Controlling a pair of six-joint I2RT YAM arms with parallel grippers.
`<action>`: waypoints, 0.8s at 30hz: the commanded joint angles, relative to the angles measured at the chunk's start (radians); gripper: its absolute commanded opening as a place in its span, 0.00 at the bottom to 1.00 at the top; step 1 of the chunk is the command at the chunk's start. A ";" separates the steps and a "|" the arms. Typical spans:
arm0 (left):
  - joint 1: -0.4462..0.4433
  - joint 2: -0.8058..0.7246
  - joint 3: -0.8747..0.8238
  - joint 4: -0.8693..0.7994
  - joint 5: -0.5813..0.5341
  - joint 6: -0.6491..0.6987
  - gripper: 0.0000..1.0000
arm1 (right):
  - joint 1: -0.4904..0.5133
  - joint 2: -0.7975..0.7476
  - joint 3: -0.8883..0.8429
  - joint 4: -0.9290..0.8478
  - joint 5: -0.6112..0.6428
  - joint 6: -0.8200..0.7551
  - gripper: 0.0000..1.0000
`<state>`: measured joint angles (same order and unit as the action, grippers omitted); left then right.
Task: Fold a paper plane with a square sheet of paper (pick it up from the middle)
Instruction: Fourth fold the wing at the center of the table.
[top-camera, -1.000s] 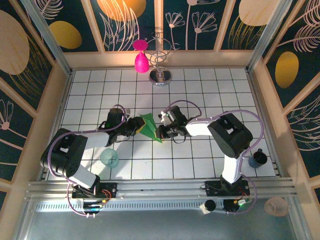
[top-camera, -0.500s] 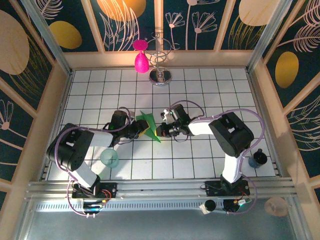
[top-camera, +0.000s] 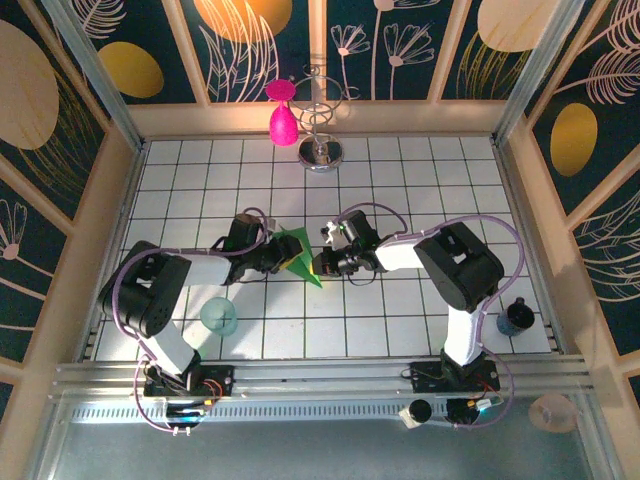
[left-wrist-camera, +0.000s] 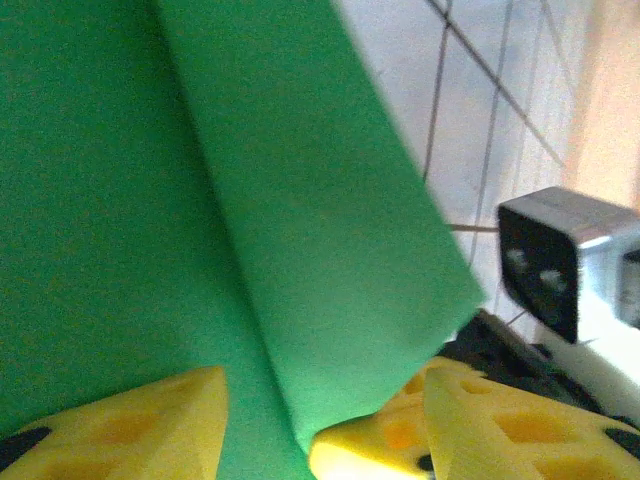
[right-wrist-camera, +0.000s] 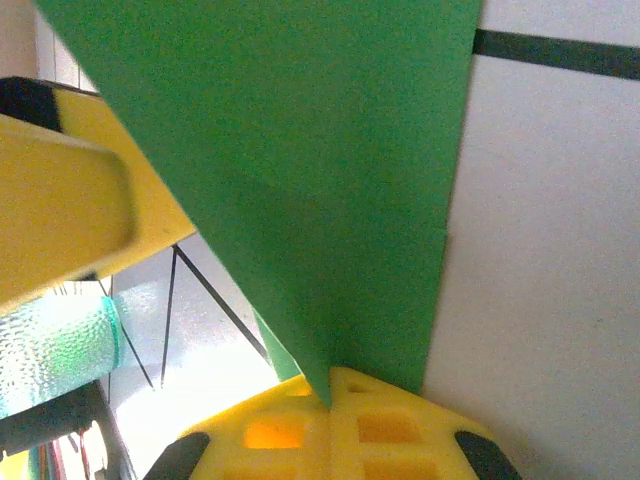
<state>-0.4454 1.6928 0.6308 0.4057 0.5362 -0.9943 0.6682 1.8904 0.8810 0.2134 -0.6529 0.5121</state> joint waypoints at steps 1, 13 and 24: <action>-0.010 0.016 0.036 -0.056 -0.020 0.044 0.56 | -0.007 0.016 -0.002 0.007 -0.017 0.011 0.00; -0.015 0.070 0.078 -0.244 -0.143 0.064 0.53 | -0.007 0.019 -0.006 0.003 -0.017 0.011 0.02; -0.016 0.146 0.107 -0.418 -0.252 0.098 0.50 | -0.007 -0.070 -0.041 0.008 -0.011 0.003 0.15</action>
<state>-0.4644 1.7462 0.7719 0.1398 0.4530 -0.9489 0.6682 1.8702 0.8585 0.2138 -0.6563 0.5117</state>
